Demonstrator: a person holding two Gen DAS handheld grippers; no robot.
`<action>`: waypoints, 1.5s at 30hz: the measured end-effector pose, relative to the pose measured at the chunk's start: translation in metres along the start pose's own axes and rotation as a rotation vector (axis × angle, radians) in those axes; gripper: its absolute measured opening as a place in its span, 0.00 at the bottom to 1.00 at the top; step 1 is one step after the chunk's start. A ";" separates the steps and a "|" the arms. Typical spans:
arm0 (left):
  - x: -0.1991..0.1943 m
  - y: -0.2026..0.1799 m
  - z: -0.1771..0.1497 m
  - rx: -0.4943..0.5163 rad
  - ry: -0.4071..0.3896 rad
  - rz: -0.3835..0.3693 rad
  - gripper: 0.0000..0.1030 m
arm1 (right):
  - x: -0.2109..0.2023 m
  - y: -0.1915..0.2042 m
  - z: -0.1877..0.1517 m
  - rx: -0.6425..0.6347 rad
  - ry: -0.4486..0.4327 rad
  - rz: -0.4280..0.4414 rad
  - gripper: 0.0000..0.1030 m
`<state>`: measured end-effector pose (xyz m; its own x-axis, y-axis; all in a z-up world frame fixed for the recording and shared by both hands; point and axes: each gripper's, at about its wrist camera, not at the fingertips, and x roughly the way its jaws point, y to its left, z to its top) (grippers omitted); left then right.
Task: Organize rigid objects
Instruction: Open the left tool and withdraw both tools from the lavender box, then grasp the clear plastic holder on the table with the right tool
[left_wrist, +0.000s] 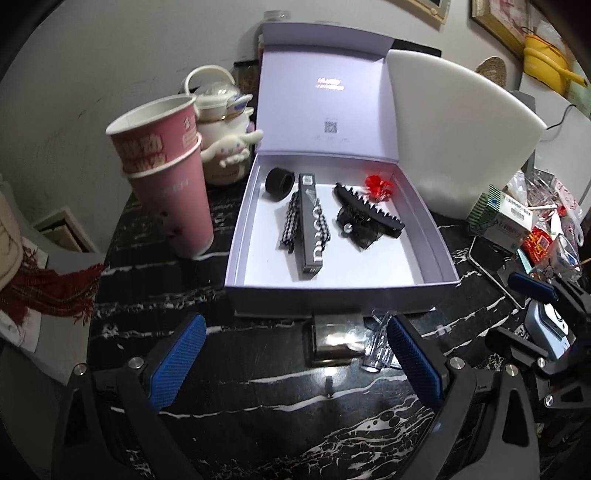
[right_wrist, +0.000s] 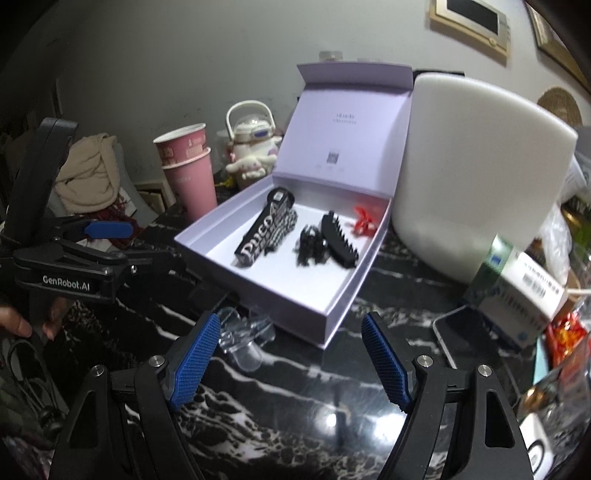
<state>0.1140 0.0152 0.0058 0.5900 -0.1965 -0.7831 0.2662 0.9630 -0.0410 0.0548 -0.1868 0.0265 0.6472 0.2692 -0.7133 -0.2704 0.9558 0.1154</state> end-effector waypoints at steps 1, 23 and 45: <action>0.002 0.001 -0.002 -0.004 0.005 -0.001 0.97 | 0.002 0.000 -0.002 0.002 0.005 0.003 0.78; 0.026 0.012 -0.031 -0.006 0.062 -0.097 0.97 | 0.056 0.011 -0.028 0.004 0.133 0.095 0.78; 0.047 0.025 -0.022 -0.002 0.076 -0.137 0.97 | 0.106 0.031 -0.012 -0.035 0.190 0.134 0.77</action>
<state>0.1317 0.0343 -0.0460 0.4893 -0.3113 -0.8147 0.3385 0.9287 -0.1516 0.1063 -0.1299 -0.0539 0.4590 0.3628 -0.8110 -0.3710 0.9077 0.1960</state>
